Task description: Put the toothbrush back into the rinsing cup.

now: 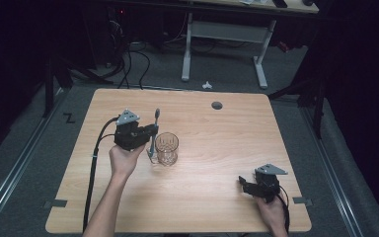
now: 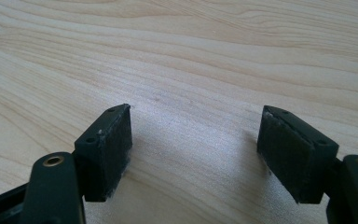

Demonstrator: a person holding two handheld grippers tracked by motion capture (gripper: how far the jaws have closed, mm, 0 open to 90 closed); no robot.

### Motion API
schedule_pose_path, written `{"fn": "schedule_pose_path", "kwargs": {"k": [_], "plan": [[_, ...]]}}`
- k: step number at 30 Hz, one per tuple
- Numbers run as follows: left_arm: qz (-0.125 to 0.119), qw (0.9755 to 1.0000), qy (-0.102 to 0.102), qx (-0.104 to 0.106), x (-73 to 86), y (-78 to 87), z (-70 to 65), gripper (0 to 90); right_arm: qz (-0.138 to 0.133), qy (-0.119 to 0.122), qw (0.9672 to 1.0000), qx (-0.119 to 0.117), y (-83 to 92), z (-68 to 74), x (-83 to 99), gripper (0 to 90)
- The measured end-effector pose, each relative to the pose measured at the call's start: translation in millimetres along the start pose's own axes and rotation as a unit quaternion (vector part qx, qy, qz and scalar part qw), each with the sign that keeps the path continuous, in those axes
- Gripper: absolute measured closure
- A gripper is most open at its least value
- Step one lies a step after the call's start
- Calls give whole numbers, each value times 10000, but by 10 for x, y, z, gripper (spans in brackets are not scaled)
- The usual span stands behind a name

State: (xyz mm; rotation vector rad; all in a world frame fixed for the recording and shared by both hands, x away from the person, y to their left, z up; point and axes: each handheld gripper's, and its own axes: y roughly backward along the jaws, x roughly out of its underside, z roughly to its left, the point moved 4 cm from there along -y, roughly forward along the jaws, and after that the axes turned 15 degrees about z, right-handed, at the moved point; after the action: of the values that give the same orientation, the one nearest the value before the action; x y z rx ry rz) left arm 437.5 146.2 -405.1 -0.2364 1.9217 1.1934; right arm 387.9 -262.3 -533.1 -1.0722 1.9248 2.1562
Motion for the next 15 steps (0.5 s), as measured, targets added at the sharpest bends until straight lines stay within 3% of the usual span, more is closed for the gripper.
{"fn": "schedule_pose_path", "kwargs": {"k": [15], "plan": [[141,9999,-76,-60,36,-6,-32,795,0,-1,10000,0,0,0,0,264]]}}
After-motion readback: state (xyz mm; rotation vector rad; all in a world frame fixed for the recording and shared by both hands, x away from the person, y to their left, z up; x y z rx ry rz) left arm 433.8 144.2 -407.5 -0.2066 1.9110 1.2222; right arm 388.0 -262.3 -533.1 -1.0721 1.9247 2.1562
